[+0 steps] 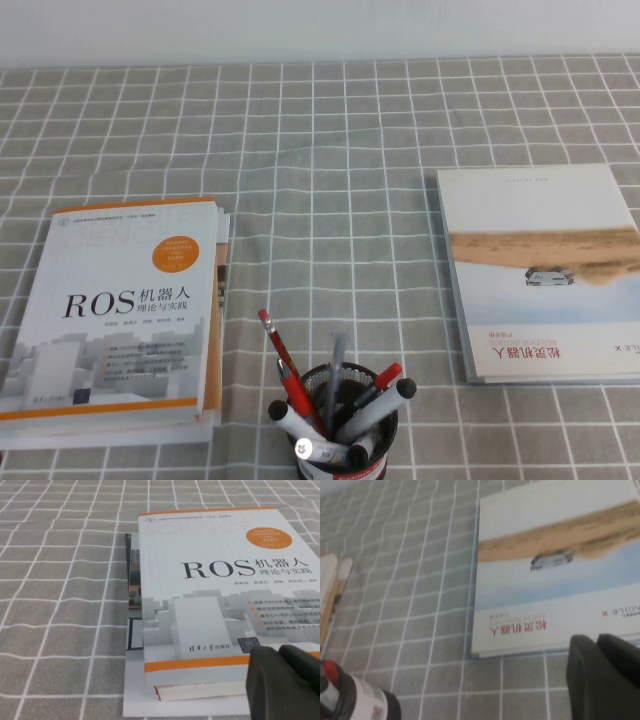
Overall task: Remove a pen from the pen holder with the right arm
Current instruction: 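Take a marker out of the pen holder and lay it on the table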
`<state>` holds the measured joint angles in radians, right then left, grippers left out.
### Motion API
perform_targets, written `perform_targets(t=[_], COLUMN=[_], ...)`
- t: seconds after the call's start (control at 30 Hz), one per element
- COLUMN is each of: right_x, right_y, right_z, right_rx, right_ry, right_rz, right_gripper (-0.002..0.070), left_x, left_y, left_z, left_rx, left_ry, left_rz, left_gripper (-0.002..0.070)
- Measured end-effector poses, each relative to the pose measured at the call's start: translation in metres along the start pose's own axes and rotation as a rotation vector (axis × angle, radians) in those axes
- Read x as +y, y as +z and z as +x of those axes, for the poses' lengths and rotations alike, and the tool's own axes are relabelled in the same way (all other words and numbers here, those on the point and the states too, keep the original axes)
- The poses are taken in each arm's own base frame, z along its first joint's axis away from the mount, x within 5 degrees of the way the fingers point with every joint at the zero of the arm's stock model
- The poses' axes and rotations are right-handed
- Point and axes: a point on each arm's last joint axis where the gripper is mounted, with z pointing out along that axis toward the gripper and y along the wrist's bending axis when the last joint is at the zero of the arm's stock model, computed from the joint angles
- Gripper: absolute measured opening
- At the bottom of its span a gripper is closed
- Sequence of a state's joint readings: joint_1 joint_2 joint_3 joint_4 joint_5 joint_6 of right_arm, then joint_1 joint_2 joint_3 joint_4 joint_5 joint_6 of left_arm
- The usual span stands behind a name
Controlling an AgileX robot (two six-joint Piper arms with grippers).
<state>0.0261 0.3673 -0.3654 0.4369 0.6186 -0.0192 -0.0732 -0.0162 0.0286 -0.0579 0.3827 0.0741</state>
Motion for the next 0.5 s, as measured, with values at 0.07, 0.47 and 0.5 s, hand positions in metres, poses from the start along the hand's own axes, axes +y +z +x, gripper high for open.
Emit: perform_targets(t=[0.07, 0.47, 0.5], right_x=[0.003, 0.018, 0.02], right_y=[0.005, 0.05, 0.054], right_z=[-0.008, -0.045, -0.048], right_rx=[0.068, 0.251, 0.249], right_ry=[-0.029, -0.106, -0.114], right_rz=[0.008, -0.099, -0.128], right_gripper=[-0.0013, -0.0013, -0.0013], left_x=[0.0, 0.0, 0.0], left_y=[0.0, 0.0, 0.0], left_z=[0.0, 0.0, 0.0], left_rx=[0.0, 0.0, 0.0], left_ry=[0.0, 0.0, 0.0], left_rz=[0.0, 0.0, 0.0], left_gripper=[-0.0003, -0.0003, -0.0003])
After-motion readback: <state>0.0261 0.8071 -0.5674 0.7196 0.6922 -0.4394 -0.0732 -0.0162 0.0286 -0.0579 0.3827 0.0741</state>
